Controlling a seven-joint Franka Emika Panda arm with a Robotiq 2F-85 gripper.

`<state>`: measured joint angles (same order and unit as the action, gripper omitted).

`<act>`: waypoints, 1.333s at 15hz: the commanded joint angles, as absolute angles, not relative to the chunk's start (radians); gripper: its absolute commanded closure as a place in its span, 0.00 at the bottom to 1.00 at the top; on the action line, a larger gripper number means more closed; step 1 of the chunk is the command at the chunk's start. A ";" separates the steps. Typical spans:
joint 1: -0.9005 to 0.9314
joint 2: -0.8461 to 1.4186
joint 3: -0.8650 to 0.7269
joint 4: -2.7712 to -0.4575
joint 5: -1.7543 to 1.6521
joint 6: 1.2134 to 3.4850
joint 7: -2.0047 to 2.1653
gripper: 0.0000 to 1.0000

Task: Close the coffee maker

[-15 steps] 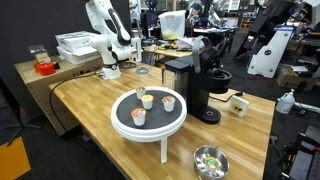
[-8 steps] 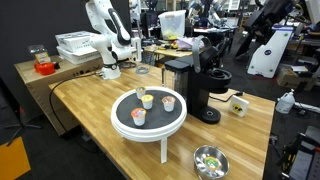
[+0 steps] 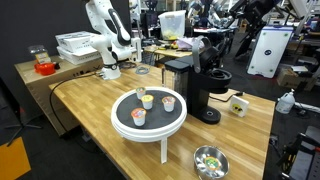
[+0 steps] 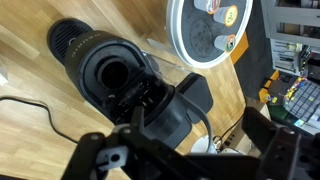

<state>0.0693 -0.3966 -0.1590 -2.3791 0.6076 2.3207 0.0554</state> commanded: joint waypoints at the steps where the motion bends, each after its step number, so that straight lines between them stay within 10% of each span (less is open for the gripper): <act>1: 0.043 -0.395 -0.136 -2.376 0.618 2.313 0.049 0.00; 20: -0.032 -0.293 0.028 -2.297 0.539 2.704 0.601 0.00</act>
<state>0.0159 -0.3312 -0.0266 -2.3156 0.5769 2.6367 0.4605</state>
